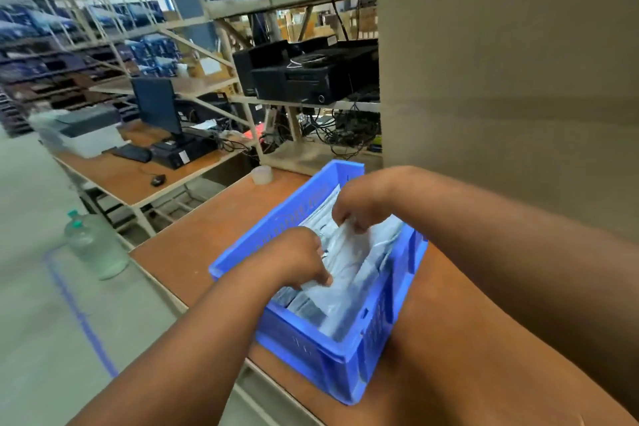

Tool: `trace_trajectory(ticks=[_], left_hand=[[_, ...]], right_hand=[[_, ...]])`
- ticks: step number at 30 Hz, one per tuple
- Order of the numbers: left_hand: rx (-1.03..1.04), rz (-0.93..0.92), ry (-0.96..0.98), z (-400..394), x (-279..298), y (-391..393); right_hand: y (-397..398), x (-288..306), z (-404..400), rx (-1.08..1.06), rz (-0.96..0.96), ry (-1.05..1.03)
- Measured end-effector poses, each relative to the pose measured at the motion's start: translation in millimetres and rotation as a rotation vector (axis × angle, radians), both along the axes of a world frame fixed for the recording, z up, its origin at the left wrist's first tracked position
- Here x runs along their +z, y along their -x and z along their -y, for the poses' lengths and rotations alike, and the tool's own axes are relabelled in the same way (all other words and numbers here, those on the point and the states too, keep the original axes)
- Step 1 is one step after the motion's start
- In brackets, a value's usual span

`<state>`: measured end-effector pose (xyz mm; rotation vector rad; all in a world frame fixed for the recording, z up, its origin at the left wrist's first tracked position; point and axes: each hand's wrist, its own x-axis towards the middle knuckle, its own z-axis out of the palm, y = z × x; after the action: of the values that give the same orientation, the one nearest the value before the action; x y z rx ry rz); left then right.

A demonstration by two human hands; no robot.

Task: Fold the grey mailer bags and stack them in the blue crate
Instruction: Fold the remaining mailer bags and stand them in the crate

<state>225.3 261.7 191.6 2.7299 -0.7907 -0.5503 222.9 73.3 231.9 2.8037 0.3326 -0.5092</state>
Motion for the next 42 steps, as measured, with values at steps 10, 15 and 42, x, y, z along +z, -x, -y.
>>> trace_trajectory(ticks=[10,15,42], left_hand=[[-0.234,-0.248,-0.459,22.0,-70.5,-11.6],[-0.41,-0.205,-0.602,34.6,-90.0,-5.0],[-0.155,0.123,-0.469,61.8,-47.4,-5.2]], right_hand=[[-33.2,-129.0,-10.8,-0.06,-0.399,0.063],[-34.9,-143.4,-26.8,0.048,-0.456,0.183],[-10.5,-100.6,13.1,-0.075,-0.072,-0.131]])
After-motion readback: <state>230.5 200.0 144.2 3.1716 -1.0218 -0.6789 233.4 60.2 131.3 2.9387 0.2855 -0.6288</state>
